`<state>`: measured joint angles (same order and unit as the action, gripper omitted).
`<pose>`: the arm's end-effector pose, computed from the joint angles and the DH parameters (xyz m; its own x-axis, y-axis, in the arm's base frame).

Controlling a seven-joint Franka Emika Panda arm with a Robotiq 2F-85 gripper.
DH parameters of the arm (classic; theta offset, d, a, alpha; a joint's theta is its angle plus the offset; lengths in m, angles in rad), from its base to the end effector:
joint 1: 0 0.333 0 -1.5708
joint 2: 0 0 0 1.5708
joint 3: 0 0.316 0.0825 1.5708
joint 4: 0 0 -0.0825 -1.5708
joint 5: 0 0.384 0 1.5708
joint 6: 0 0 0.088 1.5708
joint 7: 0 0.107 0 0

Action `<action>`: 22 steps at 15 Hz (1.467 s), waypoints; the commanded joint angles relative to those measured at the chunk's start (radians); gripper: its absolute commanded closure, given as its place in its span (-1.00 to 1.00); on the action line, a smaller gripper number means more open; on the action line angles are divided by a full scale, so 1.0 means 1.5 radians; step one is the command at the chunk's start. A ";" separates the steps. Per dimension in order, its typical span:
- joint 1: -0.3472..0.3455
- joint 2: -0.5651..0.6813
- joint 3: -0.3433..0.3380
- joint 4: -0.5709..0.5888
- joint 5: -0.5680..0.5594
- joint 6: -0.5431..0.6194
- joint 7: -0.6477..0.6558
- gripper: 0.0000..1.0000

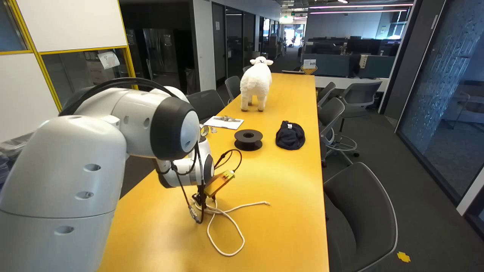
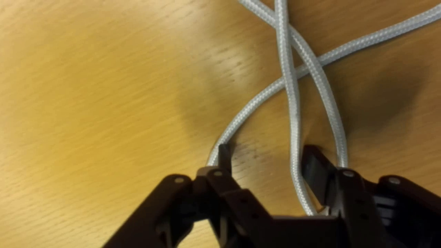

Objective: Unfold the rope on the table

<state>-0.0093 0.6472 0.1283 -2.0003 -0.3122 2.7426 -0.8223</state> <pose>0.6028 0.0835 0.1413 0.3679 0.9298 0.0141 0.9222 -0.3668 0.1223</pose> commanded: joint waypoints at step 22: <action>-0.002 -0.127 0.015 -0.048 0.073 -0.136 0.045 0.98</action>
<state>-0.0246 0.5324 0.1626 -2.0395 -0.2106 2.5394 -0.7996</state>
